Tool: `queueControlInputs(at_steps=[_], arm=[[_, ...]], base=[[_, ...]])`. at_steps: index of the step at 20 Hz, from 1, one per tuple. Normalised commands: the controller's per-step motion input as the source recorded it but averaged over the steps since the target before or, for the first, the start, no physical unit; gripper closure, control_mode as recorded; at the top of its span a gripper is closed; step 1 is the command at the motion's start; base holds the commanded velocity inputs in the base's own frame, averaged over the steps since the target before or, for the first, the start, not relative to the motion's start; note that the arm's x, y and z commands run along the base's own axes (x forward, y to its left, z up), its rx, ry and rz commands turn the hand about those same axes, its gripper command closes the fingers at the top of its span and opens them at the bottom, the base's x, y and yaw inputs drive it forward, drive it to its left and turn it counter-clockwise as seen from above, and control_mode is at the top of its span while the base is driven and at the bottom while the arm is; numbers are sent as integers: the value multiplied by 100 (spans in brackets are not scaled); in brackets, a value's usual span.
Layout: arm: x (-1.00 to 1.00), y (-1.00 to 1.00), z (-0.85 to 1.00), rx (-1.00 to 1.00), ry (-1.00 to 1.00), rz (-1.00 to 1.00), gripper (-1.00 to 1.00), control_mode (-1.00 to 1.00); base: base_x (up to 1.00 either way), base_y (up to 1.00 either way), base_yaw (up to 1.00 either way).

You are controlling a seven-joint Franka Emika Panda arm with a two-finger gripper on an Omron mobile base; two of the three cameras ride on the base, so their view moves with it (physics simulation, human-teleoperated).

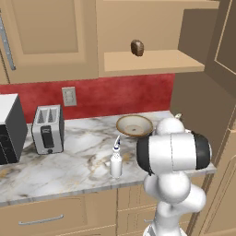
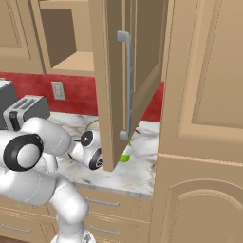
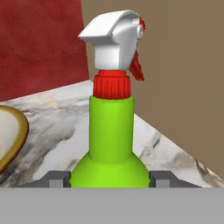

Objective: Pick the spray and spray from the cabinet and place them on the counter.

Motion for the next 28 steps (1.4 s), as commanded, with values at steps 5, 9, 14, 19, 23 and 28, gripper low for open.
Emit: queueControlInputs(at_steps=[5, 9, 14, 19, 23, 28], arm=[[-14, -1, -44, -1, -9, -10, 100, -100], [-3, -13, -43, 0, -10, -6, 100, -100], [0, -18, -53, -5, -8, -4, 100, -100], [-2, -18, -52, -8, -5, -4, 100, -100], [-14, -6, -39, 0, 0, -7, 100, -100], [-25, 0, -50, -2, -2, -9, 100, -100]], base=[[0, 0, 0], [0, 0, 0], [0, 0, 0], [0, 0, 0], [0, 0, 0], [0, 0, 0]])
